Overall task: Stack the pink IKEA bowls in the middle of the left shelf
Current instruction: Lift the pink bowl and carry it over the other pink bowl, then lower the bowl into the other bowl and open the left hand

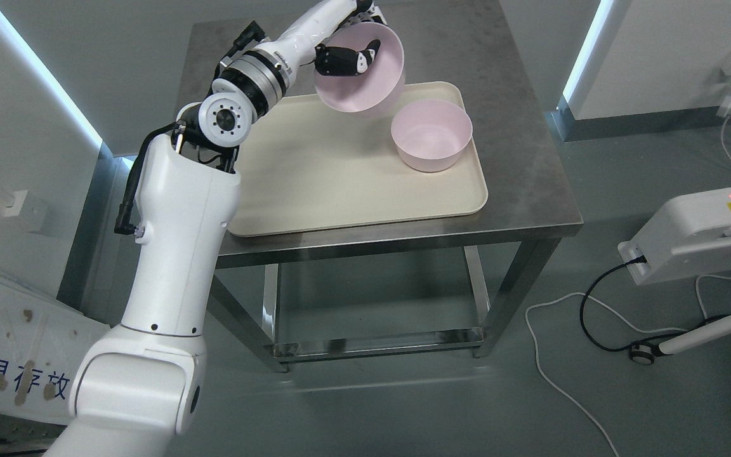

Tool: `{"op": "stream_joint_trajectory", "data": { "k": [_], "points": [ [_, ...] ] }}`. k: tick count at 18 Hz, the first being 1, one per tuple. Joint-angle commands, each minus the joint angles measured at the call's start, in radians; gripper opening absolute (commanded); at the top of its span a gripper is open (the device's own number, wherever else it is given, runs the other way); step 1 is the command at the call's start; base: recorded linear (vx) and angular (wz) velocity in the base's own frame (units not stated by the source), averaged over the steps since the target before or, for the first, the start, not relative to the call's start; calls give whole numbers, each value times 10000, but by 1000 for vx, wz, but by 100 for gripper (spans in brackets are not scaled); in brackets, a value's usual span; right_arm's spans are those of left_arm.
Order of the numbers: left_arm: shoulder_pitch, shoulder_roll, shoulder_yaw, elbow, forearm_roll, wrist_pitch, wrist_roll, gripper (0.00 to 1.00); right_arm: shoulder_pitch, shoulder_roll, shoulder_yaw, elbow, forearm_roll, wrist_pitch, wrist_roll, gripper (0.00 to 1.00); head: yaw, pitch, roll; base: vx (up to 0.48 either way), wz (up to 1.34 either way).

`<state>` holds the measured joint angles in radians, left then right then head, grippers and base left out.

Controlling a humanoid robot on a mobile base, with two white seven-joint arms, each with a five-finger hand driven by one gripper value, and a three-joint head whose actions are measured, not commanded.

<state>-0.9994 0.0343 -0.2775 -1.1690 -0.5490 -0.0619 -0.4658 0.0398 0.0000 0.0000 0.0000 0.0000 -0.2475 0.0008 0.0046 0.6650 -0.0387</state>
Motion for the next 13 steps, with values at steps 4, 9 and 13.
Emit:
{"op": "stream_joint_trajectory", "data": {
  "k": [4,9,13],
  "points": [
    [-759,-168,-4648,1412,1762,143,1068,2,0,-174,-46,-175,-16,6,-8,100,0,0,0,0,0],
    [-774,-168,-4421,2822,1747,66,1528,2,0,-174,-46,-175,-16,6,-8,100,0,0,0,0,0],
    [-774,-168,-3485,3130,1671,51,1544,3,0,-174,-46,-175,-16,6,-8,100,0,0,0,0,0]
  ]
}}
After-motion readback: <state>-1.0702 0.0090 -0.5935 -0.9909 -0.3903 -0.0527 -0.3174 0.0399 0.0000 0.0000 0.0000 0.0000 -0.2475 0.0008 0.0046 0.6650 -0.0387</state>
